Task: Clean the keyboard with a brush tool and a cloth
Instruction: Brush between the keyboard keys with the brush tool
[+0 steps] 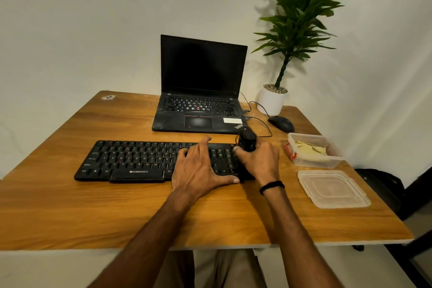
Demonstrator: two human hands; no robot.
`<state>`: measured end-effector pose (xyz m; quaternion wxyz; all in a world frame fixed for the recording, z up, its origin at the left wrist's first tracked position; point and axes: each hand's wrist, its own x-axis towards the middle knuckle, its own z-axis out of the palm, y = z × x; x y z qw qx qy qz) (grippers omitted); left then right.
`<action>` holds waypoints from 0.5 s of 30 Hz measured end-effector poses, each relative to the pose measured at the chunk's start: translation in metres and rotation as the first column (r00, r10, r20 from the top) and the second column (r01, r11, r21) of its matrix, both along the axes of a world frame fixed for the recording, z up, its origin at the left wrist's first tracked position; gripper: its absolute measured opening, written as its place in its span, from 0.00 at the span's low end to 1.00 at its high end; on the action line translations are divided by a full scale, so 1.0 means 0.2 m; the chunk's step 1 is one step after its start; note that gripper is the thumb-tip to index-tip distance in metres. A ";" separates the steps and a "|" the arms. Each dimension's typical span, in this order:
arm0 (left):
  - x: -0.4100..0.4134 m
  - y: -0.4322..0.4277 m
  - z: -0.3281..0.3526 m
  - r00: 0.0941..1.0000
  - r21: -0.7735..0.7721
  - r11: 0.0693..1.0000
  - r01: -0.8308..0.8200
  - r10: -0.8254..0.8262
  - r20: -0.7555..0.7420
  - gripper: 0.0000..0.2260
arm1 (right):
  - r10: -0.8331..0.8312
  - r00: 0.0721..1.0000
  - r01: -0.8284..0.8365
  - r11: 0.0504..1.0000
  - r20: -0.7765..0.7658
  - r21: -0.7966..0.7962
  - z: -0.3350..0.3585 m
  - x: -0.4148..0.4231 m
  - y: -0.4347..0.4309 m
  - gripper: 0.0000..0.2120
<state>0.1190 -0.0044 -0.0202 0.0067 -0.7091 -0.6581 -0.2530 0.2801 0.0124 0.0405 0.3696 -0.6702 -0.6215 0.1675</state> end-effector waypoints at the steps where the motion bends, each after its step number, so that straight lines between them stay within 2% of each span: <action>1: 0.00 0.00 0.00 1.000 0.001 1.000 0.001 -0.001 0.000 0.60 | 0.086 0.996 -0.085 0.996 0.031 -0.031 0.00 0.00 -0.01 0.13; 3: -0.01 0.00 0.00 1.000 -0.003 1.000 0.006 -0.006 0.008 0.60 | 0.260 0.965 -0.255 0.957 0.017 -0.139 0.00 -0.01 -0.03 0.15; 4: -0.01 0.00 0.00 1.000 0.001 1.000 0.004 -0.004 0.009 0.60 | 0.251 0.968 -0.246 0.960 0.022 -0.137 0.01 -0.01 -0.03 0.15; 7: 0.00 0.00 0.00 1.000 0.009 1.000 0.003 -0.003 0.005 0.60 | 0.029 0.999 -0.029 0.999 0.036 -0.013 0.01 0.03 -0.04 0.17; 8: 0.00 0.00 0.00 1.000 0.010 1.000 0.003 -0.003 0.005 0.60 | 0.038 0.998 -0.037 0.999 0.040 -0.023 0.01 0.04 -0.05 0.18; 11: -0.01 0.00 0.00 1.000 0.009 1.000 0.007 -0.007 0.019 0.60 | 0.232 0.973 -0.227 0.962 0.015 -0.154 0.02 0.08 -0.09 0.16; 12: -0.01 0.00 0.01 1.000 0.014 1.000 0.006 -0.007 0.016 0.60 | 0.226 0.974 -0.224 0.962 -0.009 -0.157 0.02 0.09 -0.10 0.17; 15: -0.01 -0.01 0.01 1.000 0.020 1.000 0.002 -0.003 0.013 0.60 | -0.033 0.999 0.032 0.999 -0.033 -0.022 0.00 0.12 -0.13 0.18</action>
